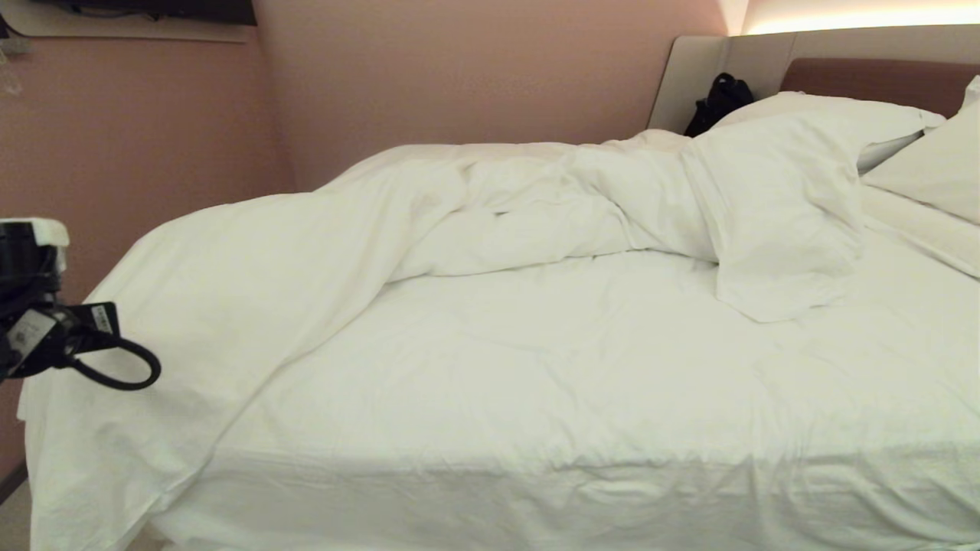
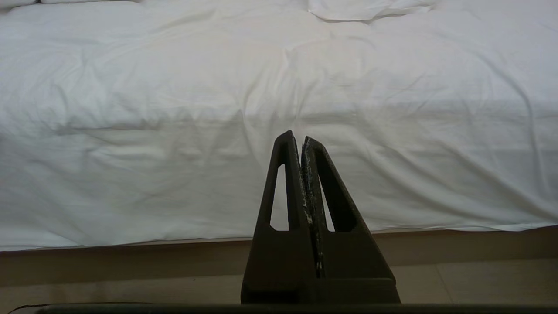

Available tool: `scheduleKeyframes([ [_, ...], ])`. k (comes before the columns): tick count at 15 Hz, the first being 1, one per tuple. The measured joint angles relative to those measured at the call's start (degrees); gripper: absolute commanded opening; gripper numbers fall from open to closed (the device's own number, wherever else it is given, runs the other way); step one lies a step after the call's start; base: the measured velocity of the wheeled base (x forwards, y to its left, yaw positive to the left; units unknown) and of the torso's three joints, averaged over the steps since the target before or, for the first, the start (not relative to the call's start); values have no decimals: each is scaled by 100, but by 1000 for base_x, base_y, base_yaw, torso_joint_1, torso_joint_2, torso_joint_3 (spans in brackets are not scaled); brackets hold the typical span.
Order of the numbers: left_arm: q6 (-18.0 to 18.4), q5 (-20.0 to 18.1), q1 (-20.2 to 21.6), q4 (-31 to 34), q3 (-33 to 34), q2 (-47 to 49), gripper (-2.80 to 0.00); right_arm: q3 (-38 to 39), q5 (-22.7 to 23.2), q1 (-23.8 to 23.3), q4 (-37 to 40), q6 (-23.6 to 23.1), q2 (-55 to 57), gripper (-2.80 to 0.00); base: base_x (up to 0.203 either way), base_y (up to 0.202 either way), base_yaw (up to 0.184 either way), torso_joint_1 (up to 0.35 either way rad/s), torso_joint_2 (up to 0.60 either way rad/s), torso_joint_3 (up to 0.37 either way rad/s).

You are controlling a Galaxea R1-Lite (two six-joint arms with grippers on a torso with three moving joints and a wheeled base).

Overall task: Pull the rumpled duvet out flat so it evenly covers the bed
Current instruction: Flatten the corners of the folded blanket

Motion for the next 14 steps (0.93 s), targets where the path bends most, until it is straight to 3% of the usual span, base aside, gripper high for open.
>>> scheduleKeyframes([
  [3, -287, -1365, 854, 5, 669, -28, -280, 0, -1, 0, 2, 0, 0, -280, 0, 0, 0, 0, 0, 0],
  [9, -241, -3567, 2412, 5, 1075, -57, -280, 0, 0, 0, 2, 0, 0, -280, 0, 0, 0, 0, 0, 0],
  [11, -34, -4379, 2917, 19, 1251, -165, -280, 0, 0, 2, 0, -1, 0, -280, 0, 0, 0, 0, 0, 0],
  [14, 809, -5371, 3611, -38, 1522, -32, -280, 0, -2, 2, 0, 0, 0, -280, 0, 0, 0, 0, 0, 0],
])
